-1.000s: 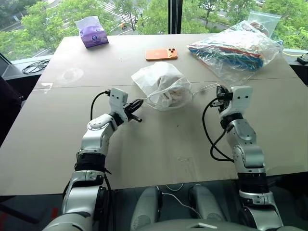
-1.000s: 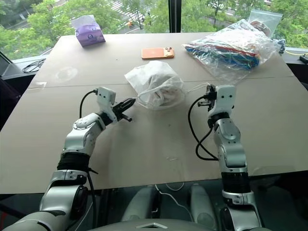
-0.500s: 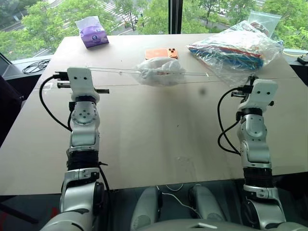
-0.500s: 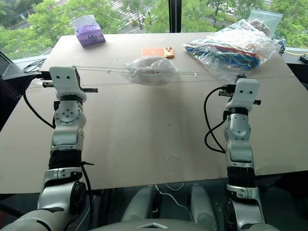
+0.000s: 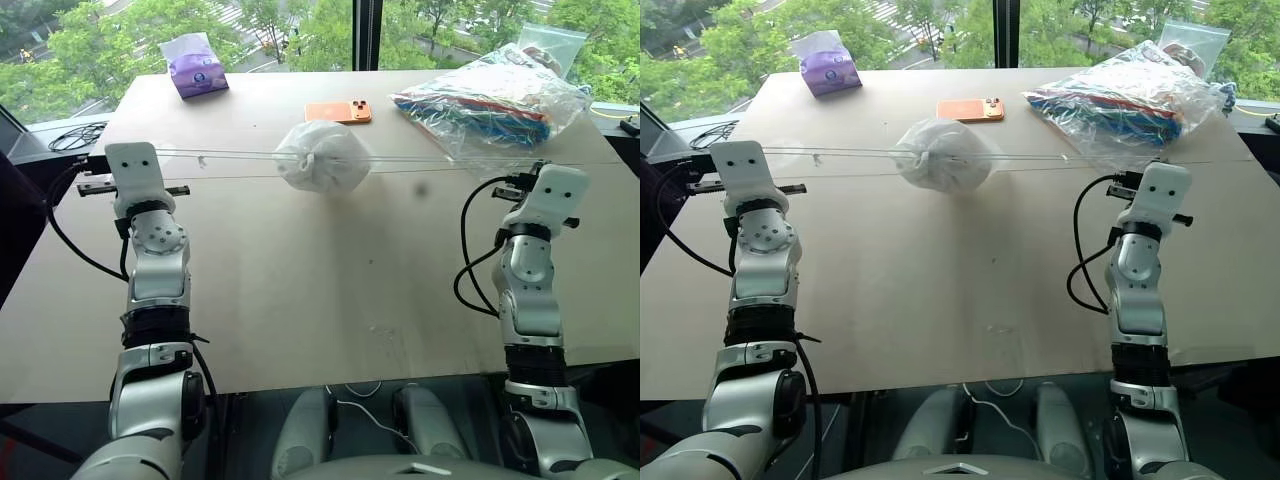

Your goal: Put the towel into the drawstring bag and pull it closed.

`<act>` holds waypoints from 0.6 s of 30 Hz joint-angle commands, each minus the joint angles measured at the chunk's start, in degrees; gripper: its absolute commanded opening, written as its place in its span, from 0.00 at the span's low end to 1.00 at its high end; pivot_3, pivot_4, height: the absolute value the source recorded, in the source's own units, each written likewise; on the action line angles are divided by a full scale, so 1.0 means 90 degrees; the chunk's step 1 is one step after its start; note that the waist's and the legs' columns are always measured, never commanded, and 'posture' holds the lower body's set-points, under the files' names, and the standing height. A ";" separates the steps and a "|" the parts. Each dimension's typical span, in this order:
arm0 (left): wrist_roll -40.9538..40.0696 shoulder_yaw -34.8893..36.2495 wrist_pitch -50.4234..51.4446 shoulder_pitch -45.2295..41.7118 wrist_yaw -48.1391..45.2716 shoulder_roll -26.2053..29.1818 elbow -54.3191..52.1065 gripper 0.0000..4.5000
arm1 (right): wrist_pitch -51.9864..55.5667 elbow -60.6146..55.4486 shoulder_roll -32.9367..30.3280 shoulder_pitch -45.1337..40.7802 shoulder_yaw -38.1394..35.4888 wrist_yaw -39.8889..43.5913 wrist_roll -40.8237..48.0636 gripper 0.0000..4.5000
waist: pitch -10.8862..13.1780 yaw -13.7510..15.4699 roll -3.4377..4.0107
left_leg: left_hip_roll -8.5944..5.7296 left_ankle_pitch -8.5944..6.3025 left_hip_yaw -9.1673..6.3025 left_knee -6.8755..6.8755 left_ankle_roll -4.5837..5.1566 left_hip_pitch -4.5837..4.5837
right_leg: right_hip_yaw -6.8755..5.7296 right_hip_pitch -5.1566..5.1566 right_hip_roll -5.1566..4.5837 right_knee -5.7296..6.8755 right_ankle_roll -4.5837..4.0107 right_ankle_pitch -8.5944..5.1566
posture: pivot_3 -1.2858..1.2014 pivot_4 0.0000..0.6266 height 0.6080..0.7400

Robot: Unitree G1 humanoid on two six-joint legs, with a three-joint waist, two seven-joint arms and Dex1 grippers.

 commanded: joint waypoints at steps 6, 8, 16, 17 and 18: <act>-0.0354 -0.0132 -0.1386 -0.2168 -0.1556 0.0837 0.1107 0.01 | -0.0885 0.0157 -0.1290 -0.1511 -0.0187 0.0952 0.0152 0.00 | 0.0006 -0.0006 -0.0006 | -0.0016 0.0000 0.0001 0.0004 0.0000 -0.0005 | -0.0004 -0.0002 0.0003 -0.0002 0.0000 0.0000 | 0.52 0.24 1.00; -0.0346 -0.0166 -0.1667 -0.2822 -0.1709 0.0944 0.1536 0.01 | -0.1048 0.0371 -0.1574 -0.2091 -0.0214 0.1106 0.0161 0.00 | 0.0004 -0.0012 -0.0005 | -0.0017 0.0000 0.0002 0.0000 0.0001 -0.0004 | -0.0008 0.0001 0.0004 -0.0008 0.0000 0.0000 | 0.52 0.24 1.00; -0.0390 -0.0286 -0.2364 -0.3862 -0.2097 0.0982 0.2894 0.01 | -0.1316 0.0921 -0.1984 -0.2750 -0.0065 0.1629 0.0157 0.00 | -0.0006 -0.0063 -0.0007 | -0.0013 0.0012 0.0016 -0.0025 -0.0019 -0.0011 | -0.0003 -0.0009 0.0004 -0.0025 0.0002 -0.0001 | 0.52 0.24 1.00; -0.0419 -0.0339 -0.2363 -0.3661 -0.2308 0.0920 0.2965 0.01 | -0.1293 0.0899 -0.1927 -0.2510 -0.0038 0.1730 0.0196 0.00 | -0.0014 -0.0072 -0.0010 | -0.0013 0.0010 0.0021 -0.0027 -0.0016 -0.0010 | -0.0003 -0.0005 0.0003 -0.0027 0.0002 -0.0001 | 0.52 0.24 1.00; -0.0464 -0.0355 -0.2382 -0.3431 -0.2497 0.0878 0.2985 0.01 | -0.1235 0.0839 -0.1859 -0.2274 -0.0060 0.1807 0.0277 0.00 | -0.0014 -0.0084 -0.0010 | -0.0013 0.0008 0.0027 -0.0026 -0.0013 -0.0004 | -0.0005 0.0004 0.0003 -0.0026 0.0002 -0.0001 | 0.52 0.24 1.00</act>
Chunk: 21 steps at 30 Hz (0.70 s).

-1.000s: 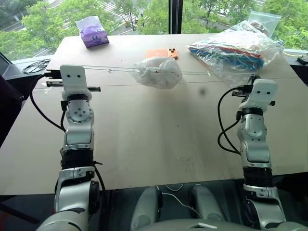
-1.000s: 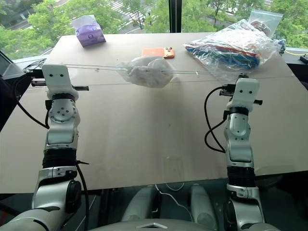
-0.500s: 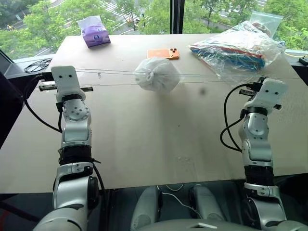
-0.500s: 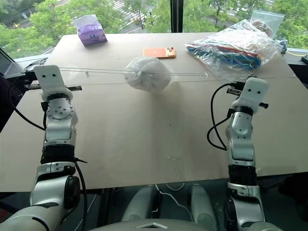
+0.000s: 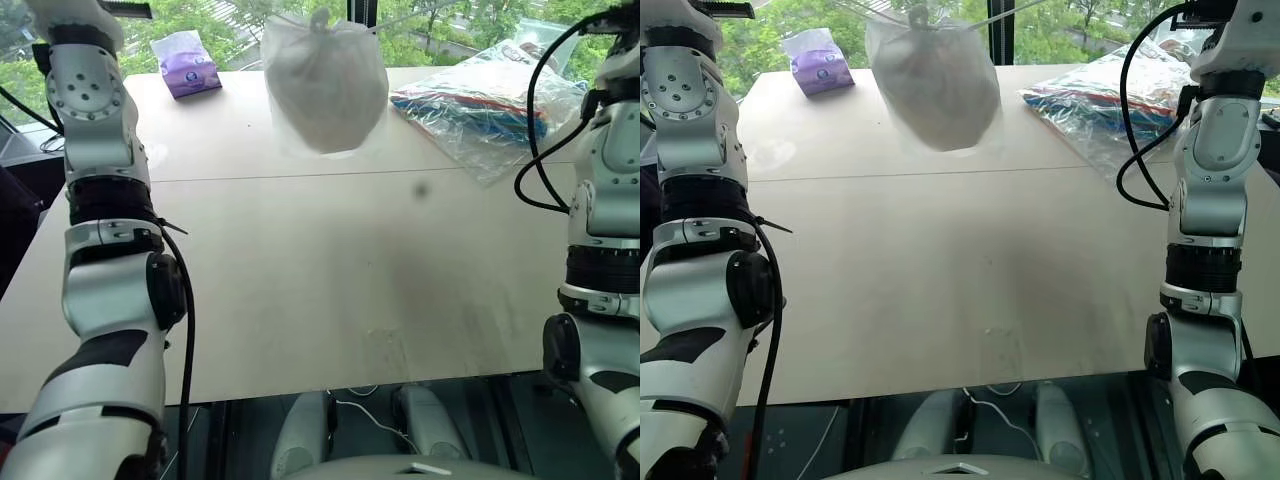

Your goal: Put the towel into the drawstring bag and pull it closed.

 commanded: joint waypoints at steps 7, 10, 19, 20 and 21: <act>-0.1965 -0.0331 0.1944 0.3242 -0.3855 -0.0531 -0.2087 0.01 | 0.1594 -0.0881 0.0231 0.2473 0.0400 0.2220 0.1523 0.00 | 0.0006 -0.0095 0.0001 | 0.0017 -0.0007 -0.0007 0.0022 0.0014 -0.0008 | 0.0009 -0.0005 -0.0002 0.0009 0.0000 0.0000 | 0.52 0.24 1.00; -0.2374 -0.0742 0.3044 0.4566 -0.4826 -0.0328 -0.3493 0.12 | 0.2765 -0.1458 -0.0148 0.3387 0.0878 0.3583 0.2272 0.17 | 0.0006 -0.0116 0.0002 | 0.0032 -0.0008 -0.0011 0.0016 0.0015 -0.0011 | 0.0010 -0.0006 0.0003 0.0021 -0.0001 0.0000 | 0.52 0.24 1.00; -0.2584 -0.0832 0.3995 0.6259 -0.6420 0.0982 -0.4722 0.98 | 0.3047 -0.1623 -0.1534 0.4606 0.0870 0.6356 0.3190 0.80 | 0.0012 -0.0078 0.0006 | 0.0032 -0.0013 -0.0017 0.0018 0.0022 0.0108 | 0.0009 0.0110 0.0008 -0.0010 -0.0025 -0.0018 | 0.52 0.24 1.00; -0.2567 -0.0808 0.4018 0.6426 -0.6493 0.1103 -0.4803 0.98 | 0.2831 -0.1461 -0.1485 0.4597 0.0724 0.6496 0.3287 0.80 | 0.0012 -0.0084 0.0006 | 0.0034 -0.0015 -0.0016 0.0015 0.0025 0.0114 | 0.0009 0.0118 0.0007 -0.0022 -0.0027 -0.0020 | 0.52 0.24 1.00; -0.2583 -0.0744 0.4000 0.6565 -0.6586 0.1194 -0.4817 0.98 | 0.2621 -0.1288 -0.1484 0.4592 0.0608 0.6676 0.3335 0.80 | 0.0012 -0.0086 0.0006 | 0.0036 -0.0015 -0.0012 0.0015 0.0025 0.0113 | 0.0010 0.0118 0.0007 -0.0026 -0.0027 -0.0019 | 0.52 0.24 1.00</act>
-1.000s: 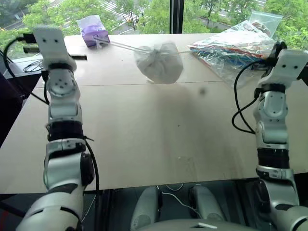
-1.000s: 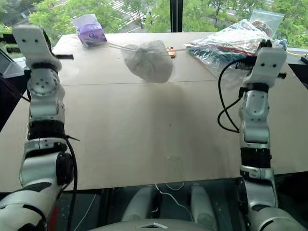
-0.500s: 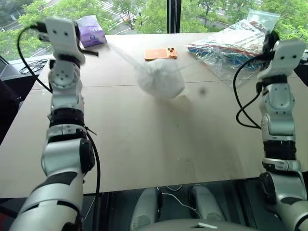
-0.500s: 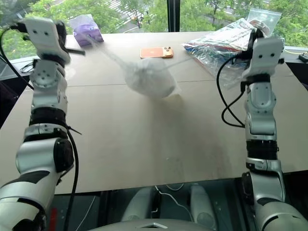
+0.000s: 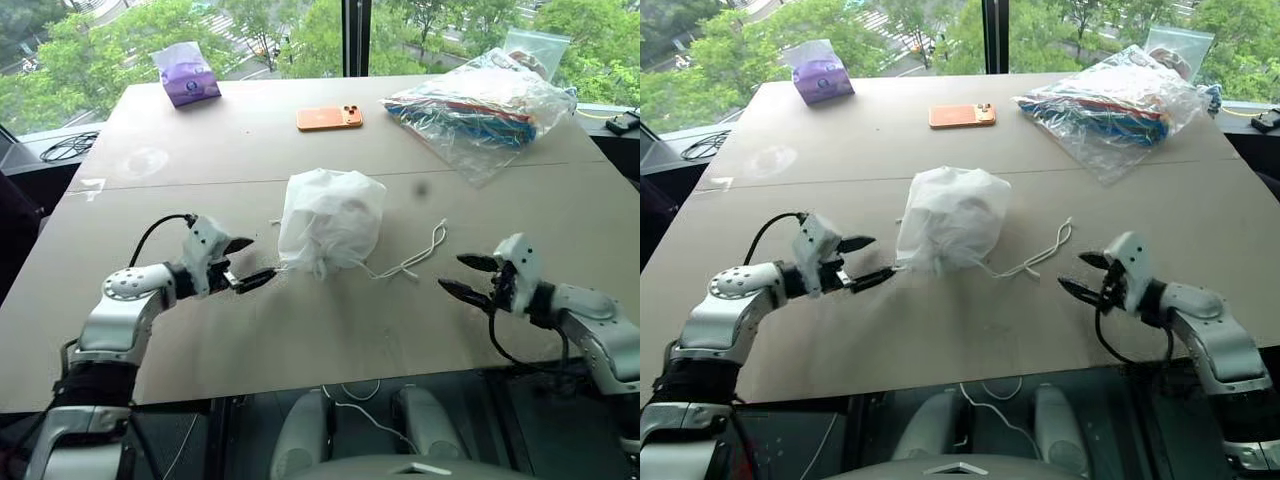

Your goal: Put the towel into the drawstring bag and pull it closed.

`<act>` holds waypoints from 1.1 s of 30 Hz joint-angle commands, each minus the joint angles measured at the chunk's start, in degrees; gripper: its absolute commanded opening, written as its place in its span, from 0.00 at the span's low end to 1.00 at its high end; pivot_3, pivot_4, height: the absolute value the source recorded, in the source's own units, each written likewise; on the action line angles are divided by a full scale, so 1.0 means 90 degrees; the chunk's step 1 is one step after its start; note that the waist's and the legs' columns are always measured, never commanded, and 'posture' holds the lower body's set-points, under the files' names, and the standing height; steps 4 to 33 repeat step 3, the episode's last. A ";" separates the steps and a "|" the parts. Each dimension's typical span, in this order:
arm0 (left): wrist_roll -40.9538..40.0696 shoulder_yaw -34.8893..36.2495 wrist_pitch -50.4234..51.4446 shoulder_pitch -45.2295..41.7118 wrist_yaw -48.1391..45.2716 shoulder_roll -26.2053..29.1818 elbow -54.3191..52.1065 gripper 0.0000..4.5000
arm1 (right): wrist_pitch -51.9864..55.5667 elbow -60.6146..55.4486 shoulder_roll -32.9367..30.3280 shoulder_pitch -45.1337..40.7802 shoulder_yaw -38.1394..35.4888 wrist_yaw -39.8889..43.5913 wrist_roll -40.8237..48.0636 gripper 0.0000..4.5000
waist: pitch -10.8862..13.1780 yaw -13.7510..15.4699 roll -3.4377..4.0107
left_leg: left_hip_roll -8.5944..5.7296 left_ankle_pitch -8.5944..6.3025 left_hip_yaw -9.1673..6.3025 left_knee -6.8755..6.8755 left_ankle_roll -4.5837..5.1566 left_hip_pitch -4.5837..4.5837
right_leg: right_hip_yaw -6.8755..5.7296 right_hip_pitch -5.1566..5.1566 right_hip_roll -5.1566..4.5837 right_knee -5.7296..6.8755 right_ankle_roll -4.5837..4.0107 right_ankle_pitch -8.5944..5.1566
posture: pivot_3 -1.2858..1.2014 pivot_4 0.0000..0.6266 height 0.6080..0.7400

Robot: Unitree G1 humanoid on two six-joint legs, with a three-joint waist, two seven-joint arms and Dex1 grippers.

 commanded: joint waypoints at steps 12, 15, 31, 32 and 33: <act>-0.0023 0.0438 -0.0333 0.0325 -0.0270 0.0262 -0.0127 0.98 | -0.0786 0.0546 -0.0006 -0.0094 -0.0596 0.0842 0.0358 0.80 | 0.0000 0.0025 0.0000 | 0.0001 0.0000 0.0001 0.0000 0.0000 0.0000 | 0.0000 0.0000 -0.0001 0.0001 0.0001 0.0001 | 0.52 0.24 1.00; -0.0023 0.0438 -0.0333 0.0325 -0.0270 0.0262 -0.0127 0.98 | -0.0786 0.0546 -0.0006 -0.0094 -0.0596 0.0842 0.0358 0.80 | 0.0000 0.0025 0.0000 | 0.0001 0.0000 0.0001 0.0000 0.0000 0.0000 | 0.0000 0.0000 -0.0001 0.0001 0.0001 0.0001 | 0.52 0.24 1.00; -0.0023 0.0438 -0.0333 0.0325 -0.0270 0.0262 -0.0127 0.98 | -0.0786 0.0546 -0.0006 -0.0094 -0.0596 0.0842 0.0358 0.80 | 0.0000 0.0025 0.0000 | 0.0001 0.0000 0.0001 0.0000 0.0000 0.0000 | 0.0000 0.0000 -0.0001 0.0001 0.0001 0.0001 | 0.52 0.24 1.00; -0.0023 0.0438 -0.0333 0.0325 -0.0270 0.0262 -0.0127 0.98 | -0.0786 0.0546 -0.0006 -0.0094 -0.0596 0.0842 0.0358 0.80 | 0.0000 0.0025 0.0000 | 0.0001 0.0000 0.0001 0.0000 0.0000 0.0000 | 0.0000 0.0000 -0.0001 0.0001 0.0001 0.0001 | 0.52 0.24 1.00; -0.0023 0.0438 -0.0333 0.0325 -0.0270 0.0262 -0.0127 0.98 | -0.0786 0.0546 -0.0006 -0.0094 -0.0596 0.0842 0.0358 0.80 | 0.0000 0.0025 0.0000 | 0.0001 0.0000 0.0001 0.0000 0.0000 0.0000 | 0.0000 0.0000 -0.0001 0.0001 0.0001 0.0001 | 0.52 0.24 1.00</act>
